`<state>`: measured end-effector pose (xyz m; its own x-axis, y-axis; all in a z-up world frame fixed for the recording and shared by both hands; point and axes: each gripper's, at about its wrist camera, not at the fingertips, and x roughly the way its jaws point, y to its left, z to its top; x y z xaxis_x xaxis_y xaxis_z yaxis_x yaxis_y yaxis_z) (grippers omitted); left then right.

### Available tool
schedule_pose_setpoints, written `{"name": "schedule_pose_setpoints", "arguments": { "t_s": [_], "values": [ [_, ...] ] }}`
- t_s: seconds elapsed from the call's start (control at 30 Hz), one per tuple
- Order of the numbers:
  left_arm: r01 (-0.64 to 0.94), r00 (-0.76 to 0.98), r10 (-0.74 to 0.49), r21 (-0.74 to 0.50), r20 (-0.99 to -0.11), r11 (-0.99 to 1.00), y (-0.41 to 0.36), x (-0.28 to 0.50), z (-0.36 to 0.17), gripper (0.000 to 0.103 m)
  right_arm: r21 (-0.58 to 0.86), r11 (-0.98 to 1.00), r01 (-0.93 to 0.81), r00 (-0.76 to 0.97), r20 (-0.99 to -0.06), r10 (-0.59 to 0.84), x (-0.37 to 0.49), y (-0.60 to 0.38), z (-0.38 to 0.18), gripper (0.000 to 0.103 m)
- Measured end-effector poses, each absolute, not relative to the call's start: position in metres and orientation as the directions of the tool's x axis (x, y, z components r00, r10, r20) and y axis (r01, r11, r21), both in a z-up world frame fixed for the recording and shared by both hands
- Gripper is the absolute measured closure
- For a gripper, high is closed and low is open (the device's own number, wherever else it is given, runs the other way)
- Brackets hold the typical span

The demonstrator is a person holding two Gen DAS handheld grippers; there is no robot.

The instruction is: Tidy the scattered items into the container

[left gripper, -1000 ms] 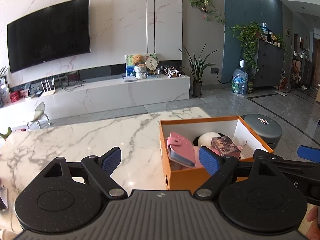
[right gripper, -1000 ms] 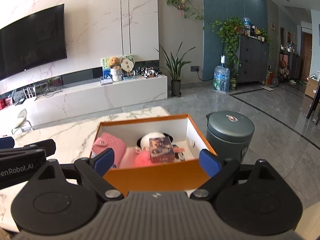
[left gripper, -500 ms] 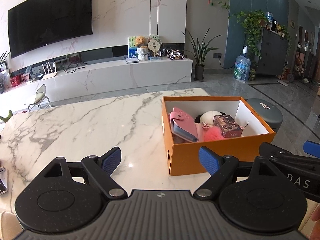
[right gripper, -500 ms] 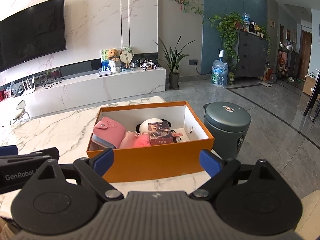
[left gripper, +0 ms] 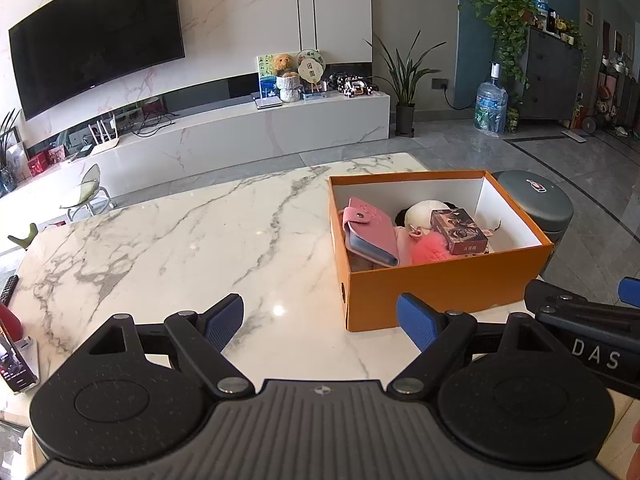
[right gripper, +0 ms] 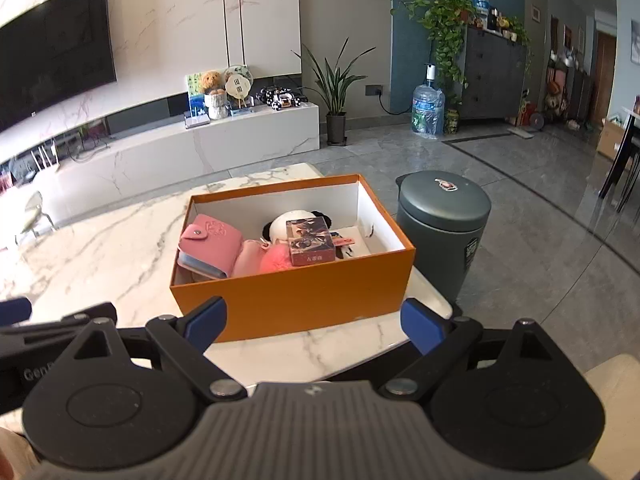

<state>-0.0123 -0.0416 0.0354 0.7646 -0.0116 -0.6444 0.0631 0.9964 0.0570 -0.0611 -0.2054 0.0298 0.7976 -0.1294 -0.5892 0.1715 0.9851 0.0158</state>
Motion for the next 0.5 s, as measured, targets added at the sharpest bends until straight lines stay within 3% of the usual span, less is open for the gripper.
{"name": "schedule_pose_setpoints", "arguments": {
  "t_s": [0.5],
  "values": [
    [0.052, 0.770, -0.011, 0.045, -0.638, 0.998, -0.0356, -0.0105, 0.0405, 0.004, 0.057, 0.986, 0.158, 0.798, -0.596, -0.093, -0.0610, -0.2034, 0.0333, 0.008]
  ]
}}
